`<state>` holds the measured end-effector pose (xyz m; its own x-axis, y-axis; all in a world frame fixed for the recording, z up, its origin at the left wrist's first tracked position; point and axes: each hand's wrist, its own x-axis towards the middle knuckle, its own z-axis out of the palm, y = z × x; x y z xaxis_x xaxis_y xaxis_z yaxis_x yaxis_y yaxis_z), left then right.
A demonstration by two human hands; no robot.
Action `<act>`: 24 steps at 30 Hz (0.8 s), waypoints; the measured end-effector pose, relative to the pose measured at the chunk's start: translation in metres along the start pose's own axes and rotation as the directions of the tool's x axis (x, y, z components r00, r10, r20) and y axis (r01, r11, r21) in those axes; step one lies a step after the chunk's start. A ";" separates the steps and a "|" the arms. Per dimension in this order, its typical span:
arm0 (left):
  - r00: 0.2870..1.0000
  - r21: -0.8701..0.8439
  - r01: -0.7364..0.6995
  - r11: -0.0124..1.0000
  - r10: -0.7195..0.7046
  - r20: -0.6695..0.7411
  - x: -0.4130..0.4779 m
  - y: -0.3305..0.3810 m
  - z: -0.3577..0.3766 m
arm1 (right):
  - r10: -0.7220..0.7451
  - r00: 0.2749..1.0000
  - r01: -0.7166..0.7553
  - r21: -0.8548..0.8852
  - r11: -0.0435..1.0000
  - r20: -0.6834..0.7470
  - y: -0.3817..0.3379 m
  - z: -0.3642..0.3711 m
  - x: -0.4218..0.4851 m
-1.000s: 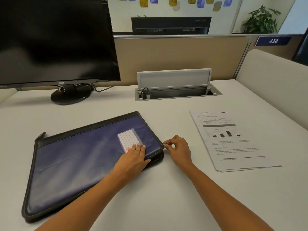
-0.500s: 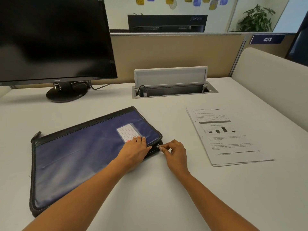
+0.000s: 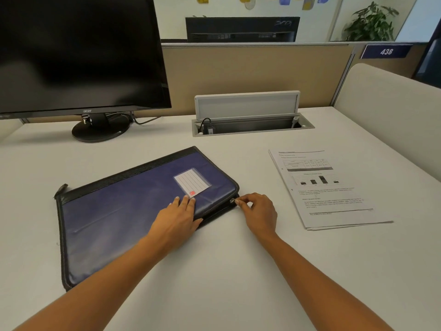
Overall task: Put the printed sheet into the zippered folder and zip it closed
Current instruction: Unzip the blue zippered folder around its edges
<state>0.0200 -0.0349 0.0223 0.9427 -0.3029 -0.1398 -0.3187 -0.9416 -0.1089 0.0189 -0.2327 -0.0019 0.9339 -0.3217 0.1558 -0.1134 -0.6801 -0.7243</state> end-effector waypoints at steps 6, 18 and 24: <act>0.993 0.122 -0.088 0.989 0.077 0.092 0.009 0.002 -0.006 | 0.026 0.999 -0.025 0.024 0.999 -0.026 -0.002 0.003 -0.003; 0.996 0.074 -0.070 0.995 0.066 0.058 0.022 0.010 -0.012 | -0.175 0.964 0.169 0.047 0.984 0.202 -0.029 0.031 -0.042; 0.999 0.010 -0.046 0.999 0.047 -0.022 0.020 0.010 -0.018 | -0.180 0.957 0.185 0.002 0.983 0.229 -0.027 0.030 -0.040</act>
<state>0.0372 -0.0527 0.0364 0.9288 -0.3496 -0.1232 -0.3630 -0.9250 -0.1119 -0.0052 -0.1821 -0.0085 0.9915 -0.0345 0.1258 0.0615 -0.7267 -0.6842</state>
